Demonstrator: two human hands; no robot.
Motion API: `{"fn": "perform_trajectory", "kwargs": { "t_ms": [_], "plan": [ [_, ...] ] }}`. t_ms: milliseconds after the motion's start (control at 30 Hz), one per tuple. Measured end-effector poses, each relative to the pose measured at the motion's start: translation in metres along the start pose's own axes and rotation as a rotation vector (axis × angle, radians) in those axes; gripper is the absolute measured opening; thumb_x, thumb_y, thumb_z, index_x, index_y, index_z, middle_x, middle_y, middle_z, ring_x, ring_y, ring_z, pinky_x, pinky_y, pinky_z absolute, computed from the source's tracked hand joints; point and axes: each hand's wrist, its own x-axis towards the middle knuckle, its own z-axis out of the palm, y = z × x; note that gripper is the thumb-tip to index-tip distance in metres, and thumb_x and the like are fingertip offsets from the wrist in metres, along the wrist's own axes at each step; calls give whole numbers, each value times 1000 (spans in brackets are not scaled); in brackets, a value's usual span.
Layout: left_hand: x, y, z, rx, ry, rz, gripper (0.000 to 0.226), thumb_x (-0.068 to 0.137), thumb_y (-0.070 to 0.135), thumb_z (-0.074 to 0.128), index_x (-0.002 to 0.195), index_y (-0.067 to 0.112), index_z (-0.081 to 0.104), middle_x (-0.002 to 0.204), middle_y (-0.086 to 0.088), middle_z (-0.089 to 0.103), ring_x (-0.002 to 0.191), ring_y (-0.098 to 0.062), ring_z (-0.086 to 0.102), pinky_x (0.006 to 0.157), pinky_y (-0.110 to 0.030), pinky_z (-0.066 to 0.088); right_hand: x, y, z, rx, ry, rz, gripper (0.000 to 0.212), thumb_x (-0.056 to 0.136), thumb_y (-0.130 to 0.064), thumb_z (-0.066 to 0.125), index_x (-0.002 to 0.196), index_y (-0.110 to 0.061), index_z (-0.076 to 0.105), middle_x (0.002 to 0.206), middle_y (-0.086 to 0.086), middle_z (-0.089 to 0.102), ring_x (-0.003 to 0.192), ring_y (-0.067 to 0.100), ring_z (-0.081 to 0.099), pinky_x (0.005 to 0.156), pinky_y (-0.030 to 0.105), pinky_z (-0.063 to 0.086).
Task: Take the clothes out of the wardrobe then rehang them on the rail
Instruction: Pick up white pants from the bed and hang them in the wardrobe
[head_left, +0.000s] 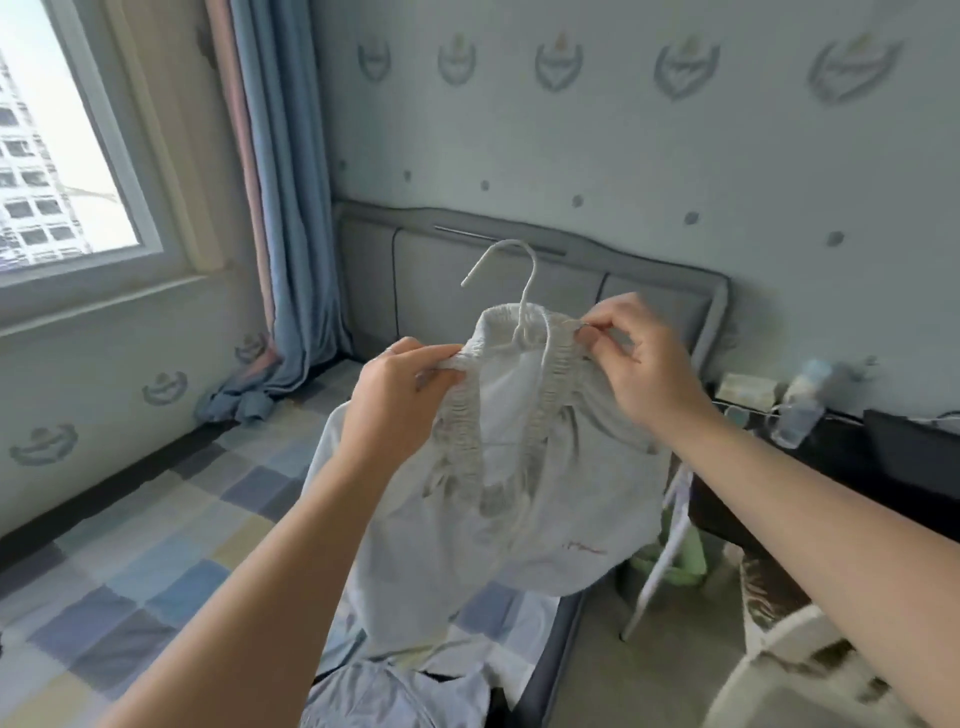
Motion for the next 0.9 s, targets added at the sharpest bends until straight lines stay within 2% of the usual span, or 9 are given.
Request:
{"fn": "perform_trajectory", "kwargs": {
  "t_ms": [100,233,400,467,567,667,800,867,900],
  "plan": [
    [25,59,18,-36,-10,122,22,87,24,74,107,35,77,84,5,62,75,-9,59,60,-12,38,-4,-19,-66,-8,-38,-40,9,96,-16,60,88,-17,65,109,-4,58,105,3,57,94,20,44],
    [42,148,50,-119,-33,276,23,85,24,77,107,33,77,75,14,59,70,8,55,59,-3,34,-19,-31,-157,-74,-66,12,19,98,-22,55,84,-26,67,120,-7,60,109,0,59,94,14,41],
    [44,262,102,-246,-144,433,21,85,21,78,99,37,75,83,14,63,76,1,59,65,-6,39,-48,-29,-283,-151,137,153,12,90,-27,70,93,-28,59,82,-8,68,63,9,61,59,20,46],
    [38,308,124,-285,-172,512,19,85,19,78,99,32,76,83,17,63,74,0,59,67,-11,42,-63,-30,-331,-268,173,195,6,89,-33,69,86,-29,65,68,-3,65,59,16,57,58,25,44],
    [20,380,157,-336,-177,652,15,86,19,76,99,27,76,88,18,62,77,2,60,67,-13,43,-85,-33,-405,-388,270,218,29,90,-32,67,64,-19,66,49,-8,49,49,5,41,50,17,31],
    [-4,447,187,-416,-238,777,16,87,16,76,88,29,67,102,10,63,81,-4,66,71,-18,48,-108,-41,-477,-466,341,261,37,91,-29,66,65,-3,62,49,-4,38,49,6,34,49,21,24],
    [-31,523,232,-402,-402,868,10,86,27,75,90,26,66,136,14,49,93,-2,65,81,-24,50,-144,-58,-562,-533,395,297,34,91,-29,67,68,-5,66,53,7,46,53,9,39,56,28,30],
    [-41,559,252,-444,-465,886,11,87,38,71,92,28,69,120,21,58,92,1,63,81,-20,47,-162,-66,-596,-570,398,326,30,92,-27,66,77,-2,71,71,20,64,63,23,55,63,34,41],
    [-46,576,262,-485,-492,874,11,87,41,69,88,30,69,98,24,64,79,4,60,72,-15,44,-171,-69,-612,-584,405,342,27,93,-26,66,82,-2,73,80,23,67,73,31,62,71,40,48]
  ]
}}
